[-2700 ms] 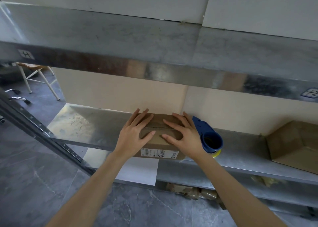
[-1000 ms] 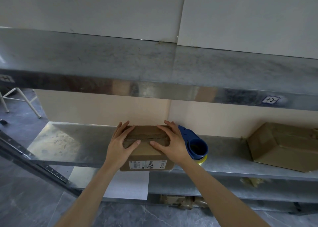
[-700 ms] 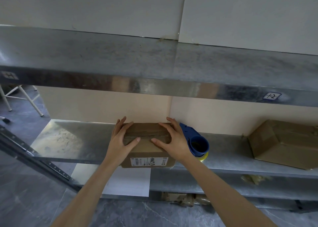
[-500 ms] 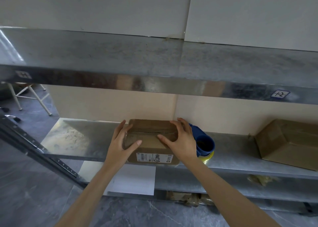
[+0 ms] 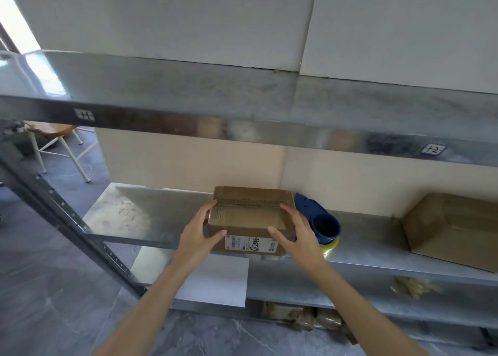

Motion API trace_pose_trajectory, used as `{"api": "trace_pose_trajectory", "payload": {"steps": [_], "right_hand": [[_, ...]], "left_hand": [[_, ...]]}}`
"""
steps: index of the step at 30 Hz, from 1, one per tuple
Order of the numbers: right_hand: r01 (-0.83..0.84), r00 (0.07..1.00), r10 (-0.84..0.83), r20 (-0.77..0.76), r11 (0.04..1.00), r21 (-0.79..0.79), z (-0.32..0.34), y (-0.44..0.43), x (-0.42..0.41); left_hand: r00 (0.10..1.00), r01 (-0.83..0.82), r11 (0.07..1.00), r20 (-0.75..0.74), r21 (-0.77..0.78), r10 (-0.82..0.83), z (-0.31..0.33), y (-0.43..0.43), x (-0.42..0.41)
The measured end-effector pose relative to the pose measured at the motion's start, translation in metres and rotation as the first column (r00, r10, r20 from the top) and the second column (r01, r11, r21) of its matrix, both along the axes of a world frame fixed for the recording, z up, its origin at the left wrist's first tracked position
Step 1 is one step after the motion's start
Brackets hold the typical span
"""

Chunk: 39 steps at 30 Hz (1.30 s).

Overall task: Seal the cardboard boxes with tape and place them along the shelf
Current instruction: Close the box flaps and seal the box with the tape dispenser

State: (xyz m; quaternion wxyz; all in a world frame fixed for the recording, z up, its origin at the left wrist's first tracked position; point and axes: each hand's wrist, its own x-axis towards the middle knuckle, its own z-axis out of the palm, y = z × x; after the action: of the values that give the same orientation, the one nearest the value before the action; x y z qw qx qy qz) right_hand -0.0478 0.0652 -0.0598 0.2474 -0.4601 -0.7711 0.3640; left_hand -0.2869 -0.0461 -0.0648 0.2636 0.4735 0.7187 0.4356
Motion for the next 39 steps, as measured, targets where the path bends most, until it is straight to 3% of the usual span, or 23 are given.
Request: {"api": "trace_pose_trajectory", "payload": {"steps": [8, 16, 22, 29, 34, 39], "right_hand": [[0.007, 0.999, -0.002, -0.046, 0.994, 0.107, 0.041, -0.011, -0.012], [0.17, 0.984, -0.153, -0.089, 0.956, 0.239, 0.075, -0.006, 0.022], [0.257, 0.966, -0.231, -0.118, 0.917, 0.305, 0.096, 0.007, 0.089], [0.317, 0.948, -0.297, -0.112, 0.9, 0.3, 0.104, 0.033, 0.185], [0.329, 0.944, -0.316, -0.094, 0.913, 0.242, 0.091, 0.065, 0.252], [0.317, 0.948, -0.315, -0.046, 0.929, 0.192, 0.072, 0.095, 0.288]], "left_hand": [[0.995, -0.091, 0.989, -0.025, 0.113, 0.094, 0.037, -0.008, -0.005], [0.99, 0.021, 0.976, -0.138, 0.218, 0.009, 0.081, 0.013, 0.021], [0.971, 0.192, 0.952, -0.185, 0.238, -0.149, 0.093, 0.041, 0.068], [0.932, 0.296, 0.93, -0.278, 0.217, -0.232, 0.093, 0.079, 0.144], [0.919, 0.265, 0.947, -0.344, 0.183, -0.191, 0.088, 0.101, 0.192], [0.839, 0.182, 0.973, -0.538, 0.138, -0.08, 0.075, 0.108, 0.222]]}}
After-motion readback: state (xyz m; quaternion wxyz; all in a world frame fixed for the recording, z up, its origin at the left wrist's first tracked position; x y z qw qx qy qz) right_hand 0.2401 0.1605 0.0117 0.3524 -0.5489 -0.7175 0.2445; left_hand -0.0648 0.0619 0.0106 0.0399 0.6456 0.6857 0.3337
